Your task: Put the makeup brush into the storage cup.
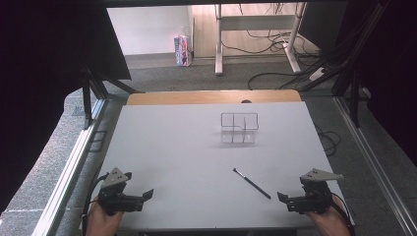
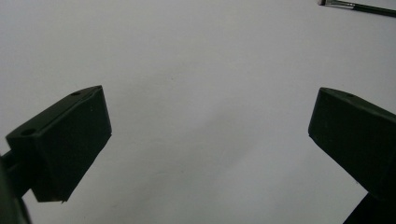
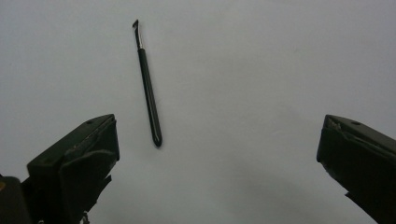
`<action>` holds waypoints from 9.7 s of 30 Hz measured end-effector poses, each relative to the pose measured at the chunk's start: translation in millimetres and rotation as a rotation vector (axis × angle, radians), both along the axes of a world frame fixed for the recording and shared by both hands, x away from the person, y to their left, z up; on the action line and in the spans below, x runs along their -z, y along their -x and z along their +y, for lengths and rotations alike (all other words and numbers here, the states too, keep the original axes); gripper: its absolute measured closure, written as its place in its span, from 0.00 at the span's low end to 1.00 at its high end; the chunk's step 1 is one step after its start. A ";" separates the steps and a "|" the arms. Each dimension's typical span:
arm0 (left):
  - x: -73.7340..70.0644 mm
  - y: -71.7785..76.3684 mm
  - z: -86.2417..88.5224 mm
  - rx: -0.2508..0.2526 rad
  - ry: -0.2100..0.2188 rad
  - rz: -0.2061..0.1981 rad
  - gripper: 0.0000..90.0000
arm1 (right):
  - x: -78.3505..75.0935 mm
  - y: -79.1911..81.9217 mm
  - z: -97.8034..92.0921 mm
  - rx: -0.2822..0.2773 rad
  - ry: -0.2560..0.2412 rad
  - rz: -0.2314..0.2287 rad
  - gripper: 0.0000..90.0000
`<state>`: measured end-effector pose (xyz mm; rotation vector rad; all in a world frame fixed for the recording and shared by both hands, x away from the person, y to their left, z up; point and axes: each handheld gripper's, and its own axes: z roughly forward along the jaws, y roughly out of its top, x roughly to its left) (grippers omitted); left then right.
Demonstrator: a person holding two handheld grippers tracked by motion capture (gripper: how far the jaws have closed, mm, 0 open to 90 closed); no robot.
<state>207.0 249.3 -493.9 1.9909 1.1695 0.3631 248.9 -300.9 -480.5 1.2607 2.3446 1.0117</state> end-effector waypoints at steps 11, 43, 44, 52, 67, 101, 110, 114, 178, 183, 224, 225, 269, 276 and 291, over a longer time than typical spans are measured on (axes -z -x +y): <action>0.9 -1.5 -1.5 0.005 -0.031 -0.008 0.00 | 0.0 -1.8 2.0 -0.042 0.028 -0.019 0.02; 10.8 -7.2 -34.3 0.117 -0.152 0.053 0.00 | -5.0 -9.1 10.4 -0.071 0.088 0.081 0.00; 10.9 -7.0 -34.3 0.116 -0.148 0.055 0.00 | -5.3 -9.6 10.2 -0.073 0.090 0.080 0.01; 8.8 -6.2 -25.9 0.089 -0.103 0.040 0.00 | -9.3 -12.0 12.2 -0.102 0.123 0.074 0.04; 8.2 -5.7 -18.0 0.063 -0.067 0.039 0.00 | -11.1 -24.5 23.4 -0.128 0.172 0.116 0.04; 9.2 -6.5 -17.4 0.064 -0.058 0.056 0.00 | -10.9 -43.4 58.9 -0.219 0.265 0.204 0.05; 9.5 -6.6 -17.6 0.065 -0.057 0.057 0.00 | -10.7 -46.9 68.9 -0.242 0.281 0.203 0.10; 9.6 -6.6 -17.7 0.066 -0.059 0.056 0.00 | -9.7 -50.1 74.7 -0.254 0.295 0.214 0.14; 9.5 -6.2 -17.5 0.071 -0.061 0.058 0.00 | 11.9 -74.7 116.4 -0.354 0.417 0.369 0.93; 9.4 -6.1 -17.4 0.069 -0.061 0.057 0.00 | 8.0 -73.8 111.5 -0.342 0.375 0.352 0.93; 8.4 -5.7 -14.7 0.054 -0.048 0.048 0.00 | -13.8 -60.9 71.2 -0.236 0.155 0.134 0.93; 8.2 -5.6 -14.6 0.053 -0.047 0.047 0.00 | -13.8 -60.9 71.2 -0.236 0.155 0.134 0.93; 8.2 -5.5 -11.5 0.040 -0.010 0.035 0.00 | -38.2 -55.1 54.7 -0.163 0.030 -0.093 0.93; 8.3 -5.6 -11.5 0.039 -0.010 0.036 0.00 | -45.3 -55.7 52.2 -0.138 -0.015 -0.127 0.93; 7.9 -5.6 -10.8 0.039 0.004 0.035 0.00 | -56.5 -59.1 50.0 -0.110 -0.075 -0.194 0.93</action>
